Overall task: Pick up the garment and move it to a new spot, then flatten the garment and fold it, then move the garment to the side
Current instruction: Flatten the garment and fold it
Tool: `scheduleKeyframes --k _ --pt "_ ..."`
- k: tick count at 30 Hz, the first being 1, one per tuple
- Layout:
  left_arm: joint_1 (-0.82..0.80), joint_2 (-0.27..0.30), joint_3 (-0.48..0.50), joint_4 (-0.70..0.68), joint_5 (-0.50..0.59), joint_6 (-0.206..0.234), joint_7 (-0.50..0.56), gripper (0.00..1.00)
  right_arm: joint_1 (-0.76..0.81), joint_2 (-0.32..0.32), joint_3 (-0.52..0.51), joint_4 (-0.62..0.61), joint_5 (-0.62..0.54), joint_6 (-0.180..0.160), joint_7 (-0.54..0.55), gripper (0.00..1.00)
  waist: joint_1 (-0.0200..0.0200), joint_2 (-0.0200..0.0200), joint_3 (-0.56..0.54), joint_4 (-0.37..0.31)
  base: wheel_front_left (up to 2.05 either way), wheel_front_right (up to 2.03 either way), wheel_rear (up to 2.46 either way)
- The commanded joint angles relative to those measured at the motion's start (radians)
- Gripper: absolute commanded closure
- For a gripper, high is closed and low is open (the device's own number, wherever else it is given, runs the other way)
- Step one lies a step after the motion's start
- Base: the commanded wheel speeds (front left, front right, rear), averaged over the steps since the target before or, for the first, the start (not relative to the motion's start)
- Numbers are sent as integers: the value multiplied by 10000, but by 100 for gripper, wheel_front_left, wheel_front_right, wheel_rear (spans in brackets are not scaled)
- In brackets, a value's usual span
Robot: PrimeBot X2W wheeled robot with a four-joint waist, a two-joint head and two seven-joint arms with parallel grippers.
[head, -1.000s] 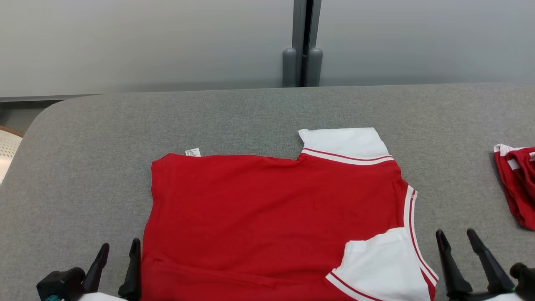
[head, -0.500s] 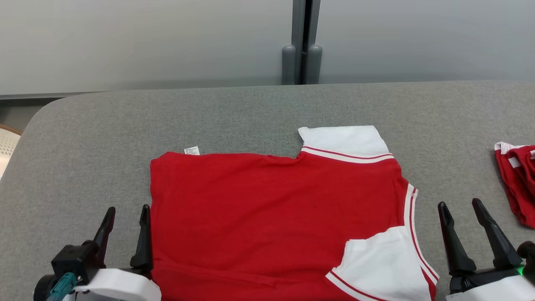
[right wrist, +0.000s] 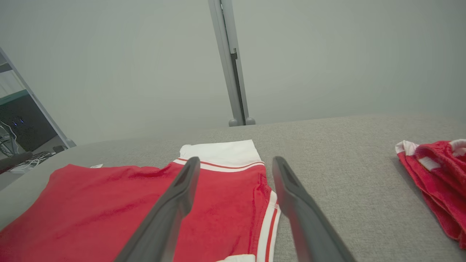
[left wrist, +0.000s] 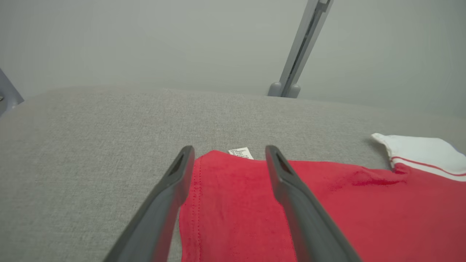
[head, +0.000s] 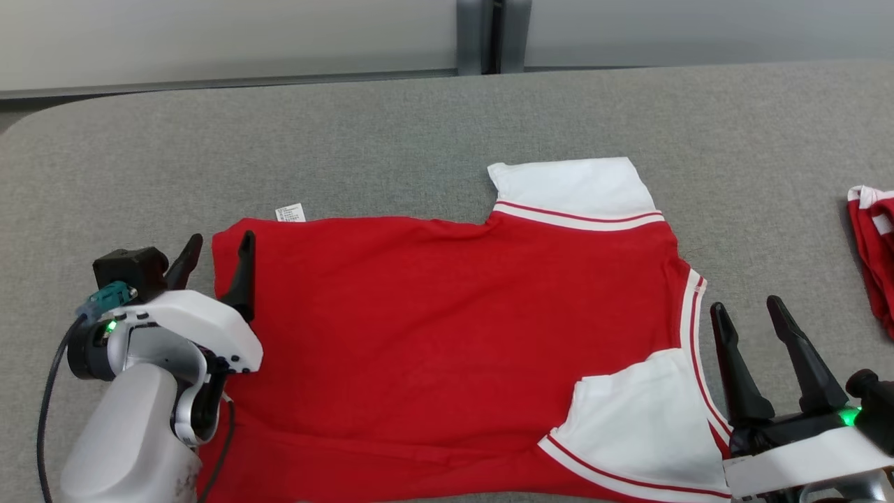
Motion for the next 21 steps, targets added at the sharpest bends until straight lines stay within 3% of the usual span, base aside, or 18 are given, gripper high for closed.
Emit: scheduleKeyframes --k 1,9,10,11,18,21 --pt "-453 41 53 556 -86 -126 11 0 -169 -31 52 96 86 -4 -110 0 0 0 345 -264 0 0 0" --pt "-2327 -50 270 4075 -646 -755 182 0 -667 -39 269 658 366 -4 -387 0 0 0 864 -677 0 0 0" --pt "-2488 -46 304 4383 -685 -791 145 55 -686 -54 266 731 389 -4 -401 0 0 0 898 -698 0 0 0" --pt "-2632 -57 336 4674 -750 -852 116 100 -722 -67 253 790 452 -4 -442 0 0 0 924 -709 0 0 0" --pt "-3322 -133 201 5777 -808 -1222 -534 100 -1242 -354 3 1253 681 -4 -570 0 0 0 1041 -607 0 0 0" --pt "-3692 -169 94 6093 -826 -1315 -833 100 -2259 -604 -104 1642 763 -4 -486 0 0 0 1237 -532 0 0 0"
